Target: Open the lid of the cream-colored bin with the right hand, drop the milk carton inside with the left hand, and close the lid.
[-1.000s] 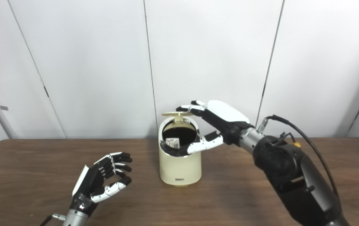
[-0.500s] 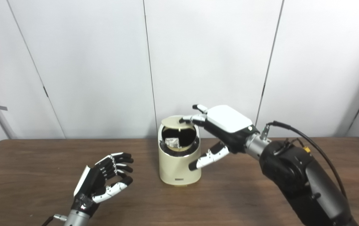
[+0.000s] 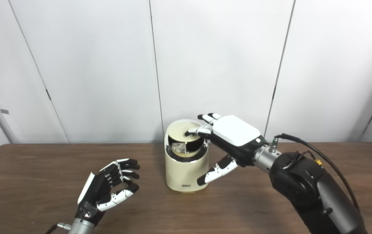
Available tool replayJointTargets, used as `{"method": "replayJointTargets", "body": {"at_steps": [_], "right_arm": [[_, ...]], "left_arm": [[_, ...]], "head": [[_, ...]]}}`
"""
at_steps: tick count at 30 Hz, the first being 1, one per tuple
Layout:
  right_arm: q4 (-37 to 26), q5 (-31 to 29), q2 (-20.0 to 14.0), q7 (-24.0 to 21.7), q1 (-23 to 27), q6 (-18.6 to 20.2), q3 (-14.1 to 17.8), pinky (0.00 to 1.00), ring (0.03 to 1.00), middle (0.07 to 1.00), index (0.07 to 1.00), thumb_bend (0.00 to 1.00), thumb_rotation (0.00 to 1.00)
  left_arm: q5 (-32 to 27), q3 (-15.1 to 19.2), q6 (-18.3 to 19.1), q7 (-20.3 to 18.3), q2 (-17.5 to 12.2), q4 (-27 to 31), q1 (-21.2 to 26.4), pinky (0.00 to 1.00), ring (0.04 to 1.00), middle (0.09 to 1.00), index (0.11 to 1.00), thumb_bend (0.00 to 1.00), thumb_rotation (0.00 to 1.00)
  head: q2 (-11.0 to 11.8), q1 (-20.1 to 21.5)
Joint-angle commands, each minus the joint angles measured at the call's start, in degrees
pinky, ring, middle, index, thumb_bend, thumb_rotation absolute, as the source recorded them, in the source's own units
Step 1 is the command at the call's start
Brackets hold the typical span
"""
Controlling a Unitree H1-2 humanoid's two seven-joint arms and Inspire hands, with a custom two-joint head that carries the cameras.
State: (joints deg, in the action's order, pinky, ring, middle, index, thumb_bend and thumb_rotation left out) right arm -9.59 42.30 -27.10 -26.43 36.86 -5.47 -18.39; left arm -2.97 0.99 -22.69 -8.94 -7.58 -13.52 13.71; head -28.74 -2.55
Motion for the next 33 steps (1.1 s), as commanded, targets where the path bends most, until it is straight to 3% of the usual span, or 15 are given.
{"method": "replayJointTargets", "body": {"at_steps": [1,17,22,27,33], "right_arm": [[-1.1,0.4,0.1,1.1,1.9,-1.3,0.4,1.00,0.985,0.830,0.841,0.71,0.59],[-1.1,0.6,1.0,0.5,0.8,-2.3,-0.1,0.99,0.975,0.817,0.837,0.71,0.58],[-0.9,6.8,-0.2,-0.2,1.1,-3.7,-2.2,0.96,0.961,0.826,0.837,0.73,0.60],[-1.5,15.0,-0.9,-5.1,1.5,-2.2,-5.0,0.99,0.987,0.850,0.848,0.76,0.63],[-2.0,19.1,-0.4,-8.5,0.9,-0.8,-5.7,0.99,0.988,0.826,0.832,0.81,0.63]], "left_arm": [[-0.5,-0.1,-0.5,0.4,0.5,0.7,-0.3,0.47,0.609,0.696,0.723,0.69,0.25],[-0.4,0.0,0.1,0.6,0.9,2.0,-1.0,0.47,0.610,0.700,0.724,0.71,0.26],[-0.1,0.1,0.3,0.7,0.7,2.4,-1.0,0.47,0.605,0.696,0.720,0.69,0.25],[-0.6,0.2,0.4,0.5,0.6,2.6,-1.0,0.46,0.608,0.697,0.721,0.71,0.26],[-0.6,0.3,0.7,0.5,0.5,2.9,-1.0,0.46,0.605,0.697,0.721,0.70,0.25]], "head": [[-0.1,0.0],[-0.2,-0.6],[-0.5,-0.6],[-0.8,-0.6],[-1.2,-0.6]]}}
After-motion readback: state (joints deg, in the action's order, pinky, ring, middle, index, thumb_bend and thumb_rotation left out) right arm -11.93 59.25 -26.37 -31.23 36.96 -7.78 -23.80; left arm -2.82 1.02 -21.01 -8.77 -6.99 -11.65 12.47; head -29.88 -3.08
